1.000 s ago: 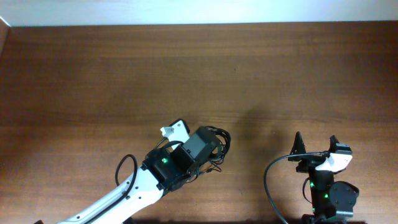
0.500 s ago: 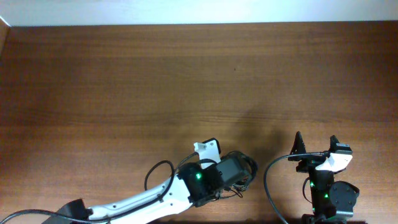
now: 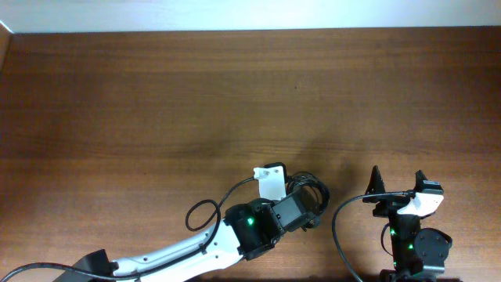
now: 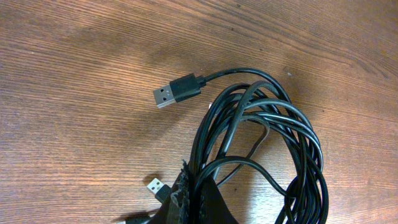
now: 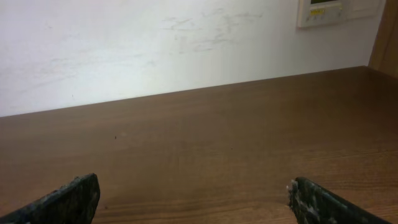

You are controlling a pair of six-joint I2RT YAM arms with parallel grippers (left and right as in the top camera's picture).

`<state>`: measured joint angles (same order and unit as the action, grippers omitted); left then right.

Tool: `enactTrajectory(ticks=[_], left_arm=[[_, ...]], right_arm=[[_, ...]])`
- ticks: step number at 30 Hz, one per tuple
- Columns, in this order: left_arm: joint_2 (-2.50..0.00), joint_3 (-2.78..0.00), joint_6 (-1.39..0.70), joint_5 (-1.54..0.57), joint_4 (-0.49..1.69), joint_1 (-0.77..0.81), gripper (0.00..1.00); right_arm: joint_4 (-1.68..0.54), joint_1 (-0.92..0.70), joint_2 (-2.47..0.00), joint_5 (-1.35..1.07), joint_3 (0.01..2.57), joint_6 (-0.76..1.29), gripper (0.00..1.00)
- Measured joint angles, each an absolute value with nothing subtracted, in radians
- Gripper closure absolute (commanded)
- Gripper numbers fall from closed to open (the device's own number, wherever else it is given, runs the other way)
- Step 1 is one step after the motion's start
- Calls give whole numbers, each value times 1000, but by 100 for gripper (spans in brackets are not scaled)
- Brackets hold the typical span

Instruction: Untangle cables

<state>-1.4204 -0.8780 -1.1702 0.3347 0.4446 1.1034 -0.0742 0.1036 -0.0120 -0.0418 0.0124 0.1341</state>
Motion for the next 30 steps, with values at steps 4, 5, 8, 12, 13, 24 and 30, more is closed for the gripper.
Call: enactTrajectory(ticks=[4,5,8,12,13,24,30], left_arm=[[-1420,-878,-1166,344,445,1103,100],[-1420,-878,-1150,347,445,1095,100],[-1395,-878,-1098,348,453,1039,100],[-1319,-878,-1080,265,462,907,100],[-1314,-878,-1080,210,465,855,100],[-1312,-879,-519,-405,205,562,100],[-1312,-879,-339,-466,115,716,100]], right_arm=[[-74,104,-12,-41,12,134,2],[-74,104,-12,-42,12,134,2],[-74,104,-12,-41,12,135,2],[-67,104,-12,-36,12,130,1],[-33,104,-12,2,10,118,2],[141,102,-17,-749,10,1114,32],[83,-55,-134,-768,10,1319,96]])
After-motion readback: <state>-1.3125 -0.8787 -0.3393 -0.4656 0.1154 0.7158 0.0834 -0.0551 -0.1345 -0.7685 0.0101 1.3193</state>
